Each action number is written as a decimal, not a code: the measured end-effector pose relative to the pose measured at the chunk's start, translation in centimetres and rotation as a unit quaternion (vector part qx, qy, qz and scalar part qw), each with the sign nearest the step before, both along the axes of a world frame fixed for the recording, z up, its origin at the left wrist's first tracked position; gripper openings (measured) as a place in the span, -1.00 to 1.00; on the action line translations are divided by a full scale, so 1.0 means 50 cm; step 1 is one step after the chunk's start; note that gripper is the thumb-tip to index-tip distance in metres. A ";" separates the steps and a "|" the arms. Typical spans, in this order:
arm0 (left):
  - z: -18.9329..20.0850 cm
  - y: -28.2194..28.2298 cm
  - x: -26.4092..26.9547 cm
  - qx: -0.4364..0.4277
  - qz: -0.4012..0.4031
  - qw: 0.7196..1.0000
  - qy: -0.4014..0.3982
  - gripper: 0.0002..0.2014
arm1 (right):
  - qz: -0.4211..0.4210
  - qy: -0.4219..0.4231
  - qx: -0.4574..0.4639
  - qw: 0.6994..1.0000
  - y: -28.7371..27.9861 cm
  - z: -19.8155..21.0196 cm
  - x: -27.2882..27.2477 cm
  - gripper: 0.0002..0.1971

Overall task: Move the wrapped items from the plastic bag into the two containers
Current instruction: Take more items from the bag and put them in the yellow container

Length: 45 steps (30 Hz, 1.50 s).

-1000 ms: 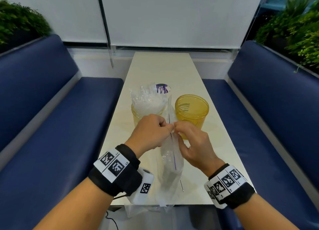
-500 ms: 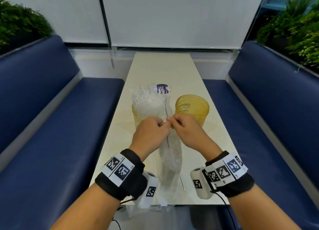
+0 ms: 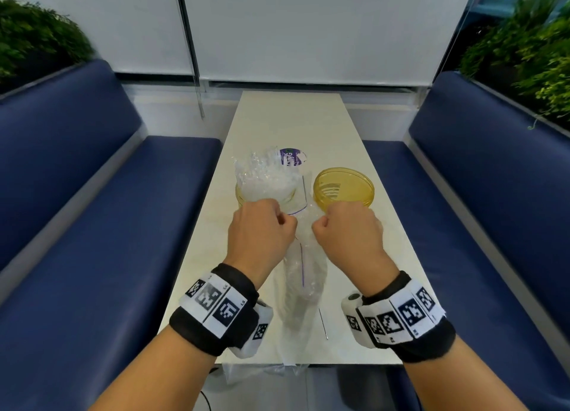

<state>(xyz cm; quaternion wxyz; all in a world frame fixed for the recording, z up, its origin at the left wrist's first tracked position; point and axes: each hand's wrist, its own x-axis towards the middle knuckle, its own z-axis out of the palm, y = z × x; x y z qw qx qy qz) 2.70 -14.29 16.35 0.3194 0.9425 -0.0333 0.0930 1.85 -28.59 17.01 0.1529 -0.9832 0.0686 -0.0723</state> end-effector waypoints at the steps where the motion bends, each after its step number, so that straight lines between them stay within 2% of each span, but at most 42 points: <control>1: 0.007 0.005 -0.001 0.018 0.006 1.000 -0.014 -0.71 | -0.001 -0.015 -0.010 1.000 -0.005 0.007 -0.003 -0.76; 3: 0.019 0.013 -0.002 0.051 0.000 0.998 -0.030 -0.87 | 0.019 -0.028 -0.022 0.999 -0.015 0.024 -0.004 -0.84; 4: 0.025 0.014 -0.002 0.071 -0.009 0.997 -0.034 -0.93 | 0.036 -0.023 -0.031 0.999 -0.016 0.033 -0.005 -0.81; 7: 0.041 0.015 0.001 0.137 -0.029 0.989 -0.038 -0.77 | 0.048 0.025 -0.059 0.997 -0.022 0.052 -0.004 -0.69; 11: 0.051 0.023 0.005 0.205 -0.046 0.978 -0.006 -0.57 | -0.014 -0.002 -0.097 0.995 -0.029 0.048 0.004 -0.88; 13: 0.055 0.025 0.008 0.193 -0.035 0.980 0.018 -0.63 | -0.015 -0.005 -0.105 0.994 -0.026 0.051 0.004 -0.93; 16: 0.071 0.046 0.013 0.177 -0.018 0.983 0.031 -0.78 | -0.017 0.037 -0.144 0.989 -0.037 0.060 0.008 -0.75; 19: 0.079 0.090 0.021 0.187 -0.029 0.979 0.080 -0.46 | -0.049 0.088 -0.157 0.983 -0.070 0.074 0.010 -0.63; 22: 0.080 0.116 0.032 0.180 -0.065 0.974 0.118 -0.37 | -0.048 0.107 -0.127 0.985 -0.091 0.075 0.016 -0.59; 24: 0.077 0.112 0.032 0.185 -0.091 0.970 0.128 -0.37 | -0.031 0.105 -0.155 0.982 -0.089 0.065 0.018 -0.66; 26: 0.074 0.104 0.027 0.166 -0.103 0.972 0.129 -0.41 | -0.016 0.045 -0.175 0.983 -0.089 0.054 0.023 -0.77; 28: 0.065 0.099 0.024 0.127 -0.113 0.977 0.132 -0.44 | 0.015 -0.050 -0.123 0.991 -0.082 0.066 0.024 -0.85; 29: 0.060 0.098 0.024 0.105 -0.116 0.979 0.132 -0.44 | 0.048 -0.081 -0.088 0.992 -0.075 0.071 0.029 -0.82; 30: 0.055 0.098 0.024 0.087 -0.120 0.980 0.129 -0.44 | 0.095 -0.084 -0.066 0.990 -0.064 0.076 0.033 -0.79; 32: 0.042 0.098 0.023 0.064 -0.125 0.982 0.123 -0.43 | 0.192 -0.045 -0.079 0.977 -0.036 0.077 0.045 -0.72; 36: 0.011 0.101 0.024 0.008 -0.125 0.987 0.104 -0.43 | 0.252 0.059 -0.210 0.943 0.007 0.042 0.077 -0.52; 40: -0.011 0.112 0.027 -0.033 -0.126 0.987 0.091 -0.45 | 0.290 0.053 -0.248 0.923 0.030 0.015 0.095 -0.59; 43: -0.021 0.116 0.024 -0.061 -0.113 0.989 0.080 -0.52 | 0.296 0.040 -0.242 0.923 0.036 0.006 0.103 -0.67; 45: -0.025 0.116 0.019 -0.064 -0.092 0.991 0.078 -0.41 | 0.301 0.030 -0.224 0.926 0.039 0.007 0.106 -0.72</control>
